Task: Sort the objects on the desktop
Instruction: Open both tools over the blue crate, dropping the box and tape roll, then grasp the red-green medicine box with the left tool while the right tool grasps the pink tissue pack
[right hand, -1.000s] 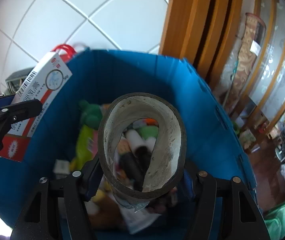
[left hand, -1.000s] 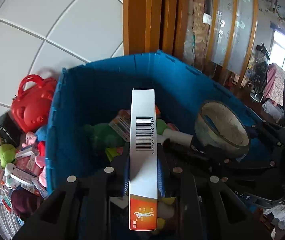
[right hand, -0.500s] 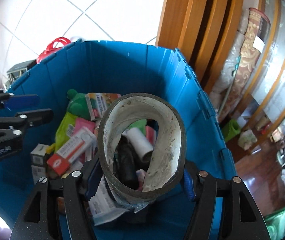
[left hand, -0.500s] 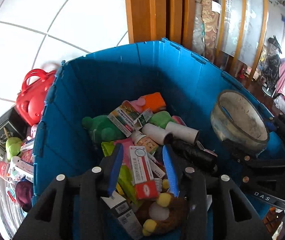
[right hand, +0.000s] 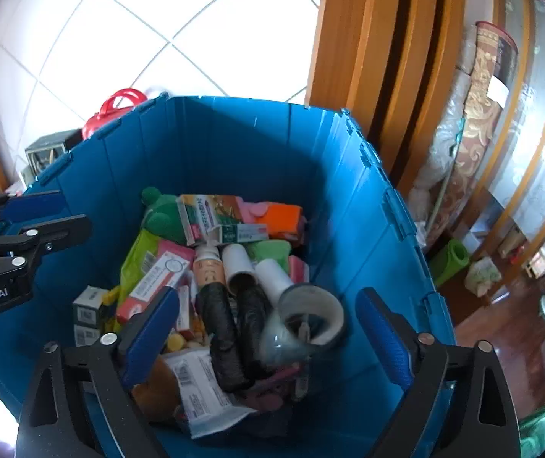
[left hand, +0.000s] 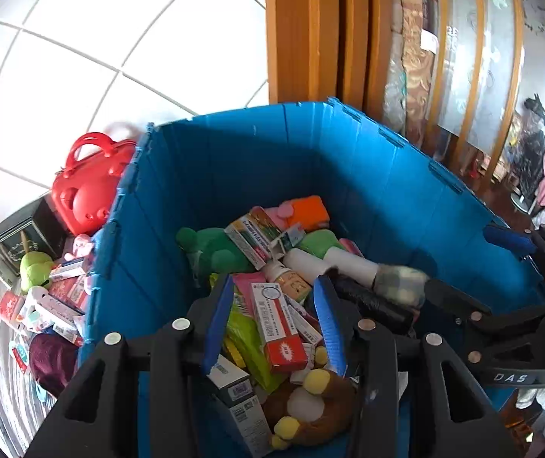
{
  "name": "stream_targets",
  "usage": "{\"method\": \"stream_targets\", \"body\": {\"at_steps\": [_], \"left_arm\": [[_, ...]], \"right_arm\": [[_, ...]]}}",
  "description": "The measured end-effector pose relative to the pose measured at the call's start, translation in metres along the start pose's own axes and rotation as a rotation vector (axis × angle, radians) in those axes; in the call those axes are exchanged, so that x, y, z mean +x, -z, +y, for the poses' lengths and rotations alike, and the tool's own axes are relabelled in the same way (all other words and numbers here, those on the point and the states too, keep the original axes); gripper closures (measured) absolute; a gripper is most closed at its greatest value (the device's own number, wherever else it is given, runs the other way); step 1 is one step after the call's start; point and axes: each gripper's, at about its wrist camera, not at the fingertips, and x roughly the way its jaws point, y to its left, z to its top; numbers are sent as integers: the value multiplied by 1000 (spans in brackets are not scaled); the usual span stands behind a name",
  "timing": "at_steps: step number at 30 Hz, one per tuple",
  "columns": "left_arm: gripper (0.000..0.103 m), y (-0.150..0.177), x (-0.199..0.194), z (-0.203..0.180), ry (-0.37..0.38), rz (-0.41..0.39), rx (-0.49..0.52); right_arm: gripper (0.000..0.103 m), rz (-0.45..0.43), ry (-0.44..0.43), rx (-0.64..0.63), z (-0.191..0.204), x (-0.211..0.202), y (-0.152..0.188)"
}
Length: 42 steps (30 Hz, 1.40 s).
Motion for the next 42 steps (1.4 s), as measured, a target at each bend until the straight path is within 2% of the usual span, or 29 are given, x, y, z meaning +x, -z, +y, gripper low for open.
{"method": "stream_targets", "body": {"at_steps": [8,9,10,12,14,18,26,32,37,42], "left_arm": [[58,16,-42,28,-66,-121,-55],[48,18,-49,34,-80,-142,-67],[33,22,-58,43,-99,-172,-86],[21,29,-73,58,-131,-241,-112],[21,38,-89,75,-172,-300,-123],[21,54,-104,121,-202,-316,-170],[21,115,-125,248,-331,-278,-299],[21,174,-129,358,-414,-180,-396],[21,226,-124,453,-502,-78,-471],[21,263,-109,531,-566,15,-511]], "right_arm": [[0,-48,21,51,-1,-9,2],[0,-53,9,60,0,-10,2],[0,-56,-11,70,3,-12,2],[0,-70,-44,79,12,-17,0],[0,-92,-63,74,26,-23,-4],[0,-144,-118,60,62,-35,-16],[0,-206,-179,58,163,-56,-44],[0,-235,-226,61,245,-63,-58],[0,-211,-242,68,309,-47,-68],[0,-150,-255,74,352,-13,-67]]}}
